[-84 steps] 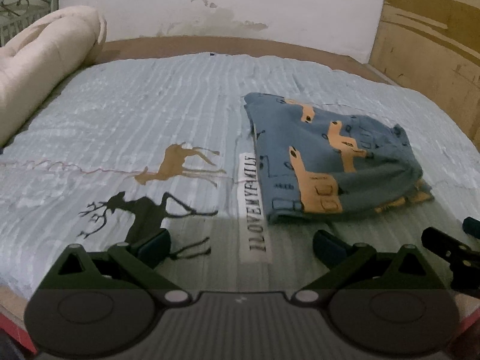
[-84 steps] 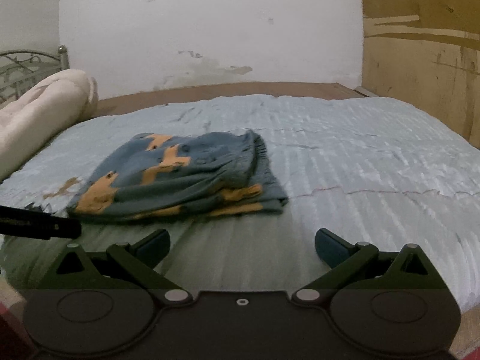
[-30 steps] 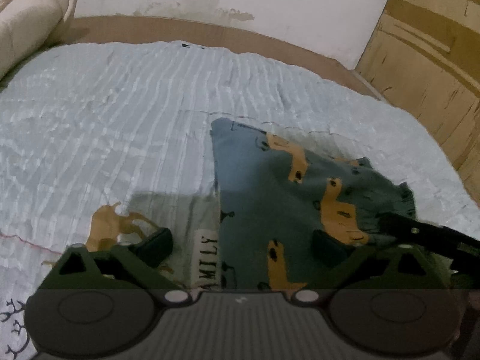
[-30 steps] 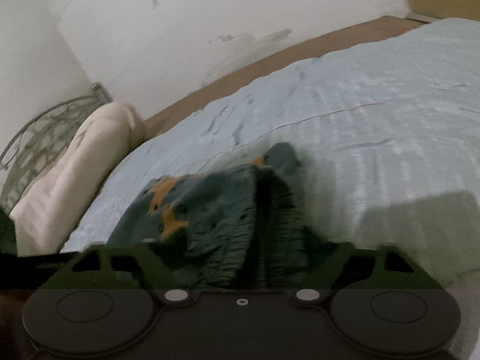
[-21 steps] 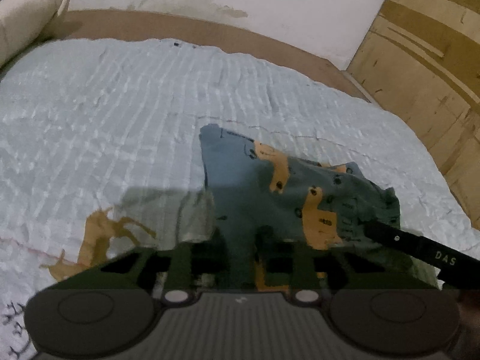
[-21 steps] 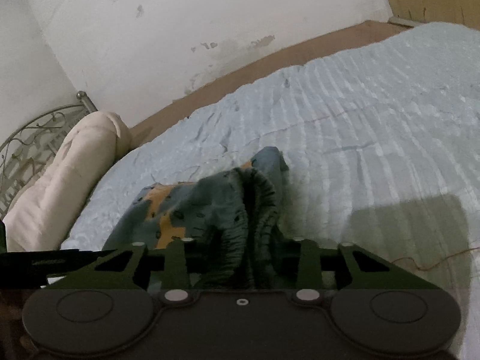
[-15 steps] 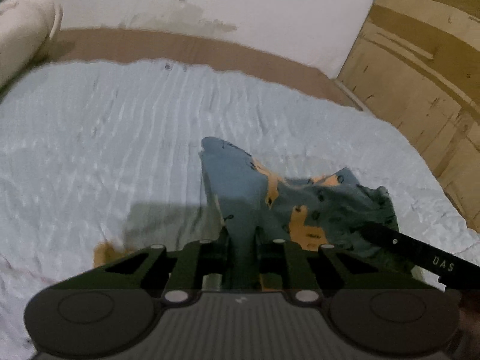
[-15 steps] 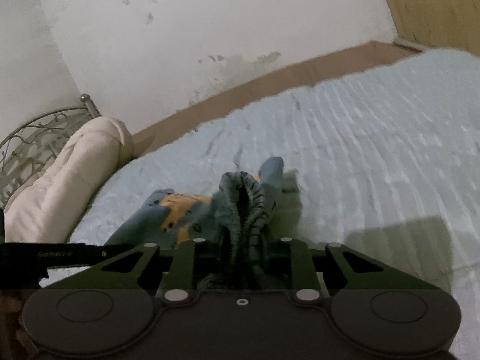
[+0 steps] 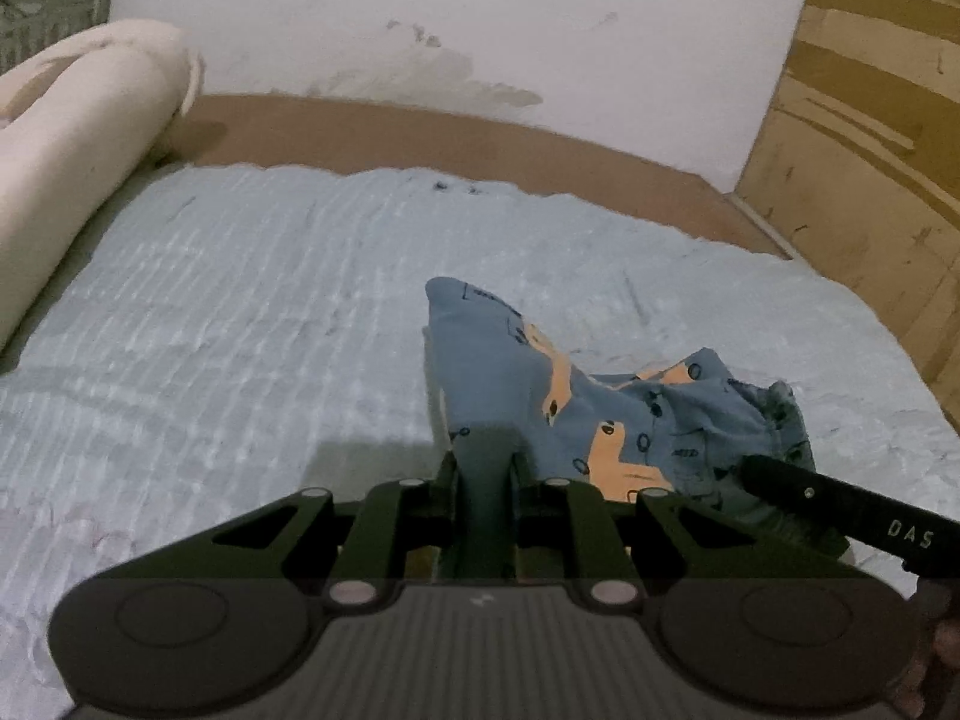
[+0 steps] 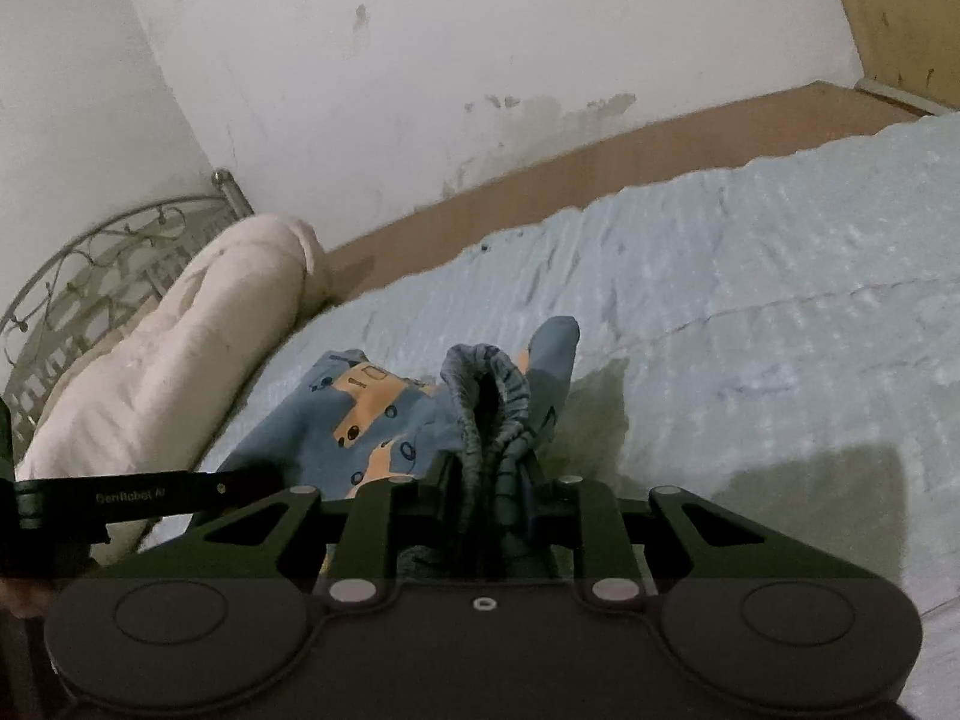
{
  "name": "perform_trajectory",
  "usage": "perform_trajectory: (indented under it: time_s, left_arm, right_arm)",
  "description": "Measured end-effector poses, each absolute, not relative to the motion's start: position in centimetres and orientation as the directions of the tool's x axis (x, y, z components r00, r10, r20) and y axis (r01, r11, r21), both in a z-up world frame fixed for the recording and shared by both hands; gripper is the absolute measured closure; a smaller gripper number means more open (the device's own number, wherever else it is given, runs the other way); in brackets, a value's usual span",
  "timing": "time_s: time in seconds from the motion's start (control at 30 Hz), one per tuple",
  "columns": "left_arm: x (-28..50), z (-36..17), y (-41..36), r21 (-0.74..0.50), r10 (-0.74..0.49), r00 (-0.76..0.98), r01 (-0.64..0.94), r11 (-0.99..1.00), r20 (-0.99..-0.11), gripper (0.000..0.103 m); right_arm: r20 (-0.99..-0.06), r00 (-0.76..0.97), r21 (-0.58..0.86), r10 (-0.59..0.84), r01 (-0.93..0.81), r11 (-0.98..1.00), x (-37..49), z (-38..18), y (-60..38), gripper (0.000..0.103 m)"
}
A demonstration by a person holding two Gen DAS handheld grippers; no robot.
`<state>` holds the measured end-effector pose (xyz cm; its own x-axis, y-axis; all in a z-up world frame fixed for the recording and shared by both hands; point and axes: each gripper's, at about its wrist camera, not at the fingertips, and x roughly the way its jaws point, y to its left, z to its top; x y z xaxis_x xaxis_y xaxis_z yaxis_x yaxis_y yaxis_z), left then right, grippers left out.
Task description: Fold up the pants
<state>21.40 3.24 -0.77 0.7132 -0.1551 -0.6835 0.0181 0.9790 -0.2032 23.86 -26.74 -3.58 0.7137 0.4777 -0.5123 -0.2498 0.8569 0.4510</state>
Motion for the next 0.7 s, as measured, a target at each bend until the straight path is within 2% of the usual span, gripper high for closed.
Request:
perform_trajectory:
  time_s: [0.1, 0.2, 0.27, 0.3, 0.33, 0.37, 0.47, 0.53, 0.57, 0.7]
  left_arm:
    - [21.1, -1.6, 3.8, -0.215, -0.157, 0.698, 0.005, 0.977, -0.698, 0.085]
    - [20.5, -2.0, 4.1, -0.216, -0.154, 0.698, -0.002, 0.976, -0.699, 0.082]
    - [19.7, -1.9, 4.2, -0.201, -0.129, 0.709, -0.019, 0.979, -0.693, 0.071]
    - [19.2, -1.7, 4.3, -0.203, -0.127, 0.714, -0.022, 0.979, -0.689, 0.057]
    - [18.8, -1.6, 4.3, -0.209, -0.128, 0.719, -0.024, 0.978, -0.683, 0.048]
    - [18.3, -1.4, 4.3, -0.212, -0.127, 0.725, -0.026, 0.977, -0.676, 0.046]
    - [16.8, -0.7, 4.3, -0.202, -0.115, 0.742, -0.028, 0.979, -0.66, 0.036]
    - [15.4, -0.1, 4.5, -0.193, -0.101, 0.763, -0.031, 0.981, -0.639, 0.019]
    - [14.6, 0.2, 4.5, -0.185, -0.091, 0.777, -0.034, 0.982, -0.623, 0.015]
    - [11.5, 1.4, 4.7, -0.145, -0.058, 0.819, -0.031, 0.989, -0.571, 0.002]
  right_arm:
    - [-0.54, 0.699, 0.435, 0.469, -0.246, 0.866, 23.9, -4.1, -25.8, 0.078]
    - [-0.573, 0.708, 0.372, 0.413, -0.225, 0.901, 23.6, -4.1, -25.2, 0.069]
    - [-0.576, 0.716, 0.348, 0.394, -0.221, 0.911, 23.1, -4.0, -25.1, 0.058]
    - [-0.575, 0.722, 0.34, 0.386, -0.218, 0.915, 22.8, -3.9, -25.3, 0.054]
    - [-0.573, 0.728, 0.333, 0.377, -0.214, 0.918, 22.4, -3.8, -25.4, 0.043]
    - [-0.567, 0.737, 0.325, 0.369, -0.211, 0.922, 22.0, -3.5, -25.5, 0.036]
    - [-0.541, 0.759, 0.301, 0.362, -0.227, 0.926, 20.3, -2.7, -25.5, 0.024]
    - [-0.523, 0.775, 0.275, 0.354, -0.24, 0.931, 18.9, -2.1, -25.4, 0.016]
    - [-0.512, 0.783, 0.264, 0.352, -0.246, 0.933, 18.2, -1.8, -25.4, 0.012]
    - [-0.466, 0.815, 0.214, 0.344, -0.274, 0.938, 15.0, -0.4, -24.9, 0.002]
